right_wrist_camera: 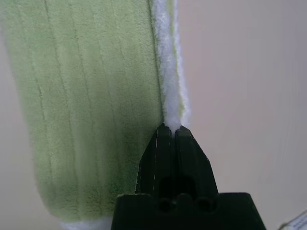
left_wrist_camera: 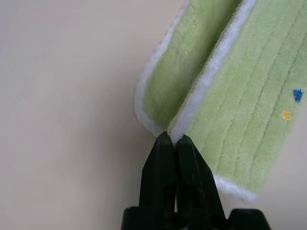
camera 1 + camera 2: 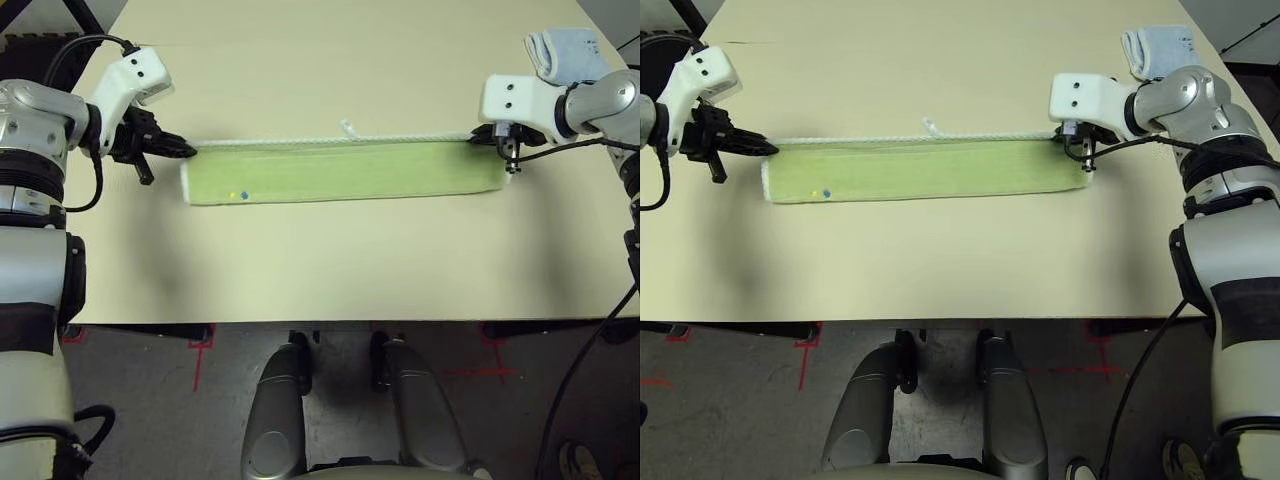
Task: Fold the towel and set it aside.
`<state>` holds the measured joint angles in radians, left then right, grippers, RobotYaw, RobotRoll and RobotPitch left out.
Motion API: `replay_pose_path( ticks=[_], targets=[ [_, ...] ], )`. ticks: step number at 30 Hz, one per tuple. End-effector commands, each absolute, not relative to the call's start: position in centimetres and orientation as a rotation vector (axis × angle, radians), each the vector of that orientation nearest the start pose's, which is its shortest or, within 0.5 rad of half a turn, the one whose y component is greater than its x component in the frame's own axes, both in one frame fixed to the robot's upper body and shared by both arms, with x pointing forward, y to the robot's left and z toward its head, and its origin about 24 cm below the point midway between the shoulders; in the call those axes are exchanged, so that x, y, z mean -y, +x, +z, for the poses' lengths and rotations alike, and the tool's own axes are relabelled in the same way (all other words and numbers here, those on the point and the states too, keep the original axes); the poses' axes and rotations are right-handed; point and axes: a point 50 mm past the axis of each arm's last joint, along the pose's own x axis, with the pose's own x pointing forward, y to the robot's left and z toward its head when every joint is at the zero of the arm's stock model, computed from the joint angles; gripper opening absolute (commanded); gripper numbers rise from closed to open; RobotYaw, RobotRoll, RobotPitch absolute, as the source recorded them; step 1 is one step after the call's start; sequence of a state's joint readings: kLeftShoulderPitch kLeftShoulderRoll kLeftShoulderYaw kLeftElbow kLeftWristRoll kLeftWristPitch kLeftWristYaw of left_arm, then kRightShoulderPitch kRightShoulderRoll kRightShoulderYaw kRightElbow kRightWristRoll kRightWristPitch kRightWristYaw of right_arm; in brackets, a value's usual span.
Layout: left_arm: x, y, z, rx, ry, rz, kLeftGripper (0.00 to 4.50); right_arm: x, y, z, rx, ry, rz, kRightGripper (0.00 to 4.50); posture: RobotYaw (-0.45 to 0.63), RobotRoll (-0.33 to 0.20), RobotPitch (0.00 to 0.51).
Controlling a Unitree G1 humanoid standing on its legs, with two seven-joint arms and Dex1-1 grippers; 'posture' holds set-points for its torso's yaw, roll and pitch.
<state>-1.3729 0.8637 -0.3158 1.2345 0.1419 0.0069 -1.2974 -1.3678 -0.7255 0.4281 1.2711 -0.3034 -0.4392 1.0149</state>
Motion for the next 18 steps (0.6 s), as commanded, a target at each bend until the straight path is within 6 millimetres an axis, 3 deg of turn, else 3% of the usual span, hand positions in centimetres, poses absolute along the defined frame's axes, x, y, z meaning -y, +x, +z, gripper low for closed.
replay_pose_path(
  ticks=[1, 12, 15, 18],
  targets=[
    [-30.4, 36.4, 26.6, -0.494, 0.731, -0.680, 0.03, 25.0, 39.1, 25.1, -0.283, -1.235, 0.726, 0.00, -0.04, 0.000, 0.276],
    [-30.0, 37.2, 26.1, -0.444, 0.807, -0.602, 0.03, 24.6, 39.4, 24.3, -0.301, -1.252, 0.719, 0.00, -0.04, 0.000, 0.272],
    [-30.1, 37.4, 25.8, -0.441, 0.834, -0.576, 0.72, 24.5, 39.6, 24.3, -0.270, -1.248, 0.675, 0.81, -0.04, 0.000, 0.273],
    [-30.2, 37.2, 26.0, -0.426, 0.832, -0.593, 1.78, 24.1, 39.9, 25.4, -0.160, -1.241, 0.602, 1.87, -0.04, 0.000, 0.273]
  ],
)
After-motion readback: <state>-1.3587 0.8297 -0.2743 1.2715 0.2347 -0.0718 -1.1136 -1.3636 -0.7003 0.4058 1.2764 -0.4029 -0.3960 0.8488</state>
